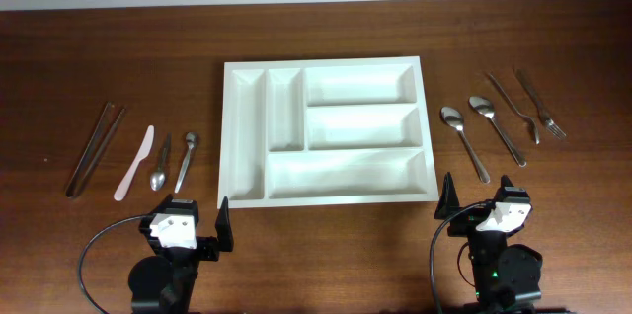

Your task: Pack container

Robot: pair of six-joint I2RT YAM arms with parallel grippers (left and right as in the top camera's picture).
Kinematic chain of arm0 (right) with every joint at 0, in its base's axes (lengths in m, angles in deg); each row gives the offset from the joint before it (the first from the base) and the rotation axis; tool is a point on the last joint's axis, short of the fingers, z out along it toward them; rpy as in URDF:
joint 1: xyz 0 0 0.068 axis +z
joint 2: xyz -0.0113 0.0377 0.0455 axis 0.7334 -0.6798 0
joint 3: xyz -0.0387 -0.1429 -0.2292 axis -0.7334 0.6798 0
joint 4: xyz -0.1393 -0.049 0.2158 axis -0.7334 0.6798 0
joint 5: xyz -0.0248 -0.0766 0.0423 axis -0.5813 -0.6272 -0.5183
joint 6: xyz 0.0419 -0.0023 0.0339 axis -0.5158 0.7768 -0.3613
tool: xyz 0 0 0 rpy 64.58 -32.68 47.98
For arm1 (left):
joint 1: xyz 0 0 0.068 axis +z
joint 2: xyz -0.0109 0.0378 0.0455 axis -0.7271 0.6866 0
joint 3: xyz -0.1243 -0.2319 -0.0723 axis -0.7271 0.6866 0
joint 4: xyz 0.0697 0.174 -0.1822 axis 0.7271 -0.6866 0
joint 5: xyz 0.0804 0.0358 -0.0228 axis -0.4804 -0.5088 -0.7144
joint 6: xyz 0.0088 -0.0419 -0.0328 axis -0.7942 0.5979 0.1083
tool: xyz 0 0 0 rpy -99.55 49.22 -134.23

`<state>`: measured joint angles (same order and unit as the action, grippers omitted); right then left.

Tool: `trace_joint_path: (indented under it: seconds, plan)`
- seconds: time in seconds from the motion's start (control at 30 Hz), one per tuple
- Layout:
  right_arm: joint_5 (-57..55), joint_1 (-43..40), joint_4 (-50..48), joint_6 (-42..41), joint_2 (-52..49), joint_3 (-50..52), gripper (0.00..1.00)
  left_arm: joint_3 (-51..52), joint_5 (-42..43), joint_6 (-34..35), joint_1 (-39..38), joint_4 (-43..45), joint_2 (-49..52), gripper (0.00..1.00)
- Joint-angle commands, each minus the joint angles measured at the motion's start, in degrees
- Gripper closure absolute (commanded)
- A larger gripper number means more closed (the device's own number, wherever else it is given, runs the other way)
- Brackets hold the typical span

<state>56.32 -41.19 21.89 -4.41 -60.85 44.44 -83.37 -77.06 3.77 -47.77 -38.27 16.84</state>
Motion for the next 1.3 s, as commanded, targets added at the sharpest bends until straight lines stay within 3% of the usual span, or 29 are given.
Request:
trace_joint_path:
  seconds: [0.0,0.23,0.43,0.67,0.93,1.1,1.27]
  plan:
    - [-1.0,-0.5,0.0,0.0,0.4,0.5,0.01,0.7,-0.4,0.3,-0.2,0.3,-0.6,0.01]
    - [-1.2,-0.5,-3.0,5.8,0.1,-0.2,0.01,0.7,-0.4,0.3,-0.2,0.3,-0.6,0.01]
    - [-6.5,-0.5,-4.1,5.7,-5.8,-10.2,0.01,0.7,-0.4,0.3,-0.2,0.3,-0.6,0.01]
    - [-5.6,-0.5,1.1,9.2,-33.3,-39.5,0.01,0.7,-0.4,0.3,-0.2,0.3,-0.6,0.01]
    - [-0.4,-0.5,29.2,18.4,-65.0,-77.6,0.01,0.7,-0.4,0.3,-0.2,0.3,-0.6,0.01]
    - [4.0,-2.4,43.5,25.3,-81.6,-90.6,0.01,0.7,-0.4,0.3,-0.2,0.3,-0.6,0.01]
    - [2.6,-2.7,44.0,25.3,-92.5,-91.8,0.01,0.7,-0.4,0.3,-0.2,0.3,-0.6,0.01]
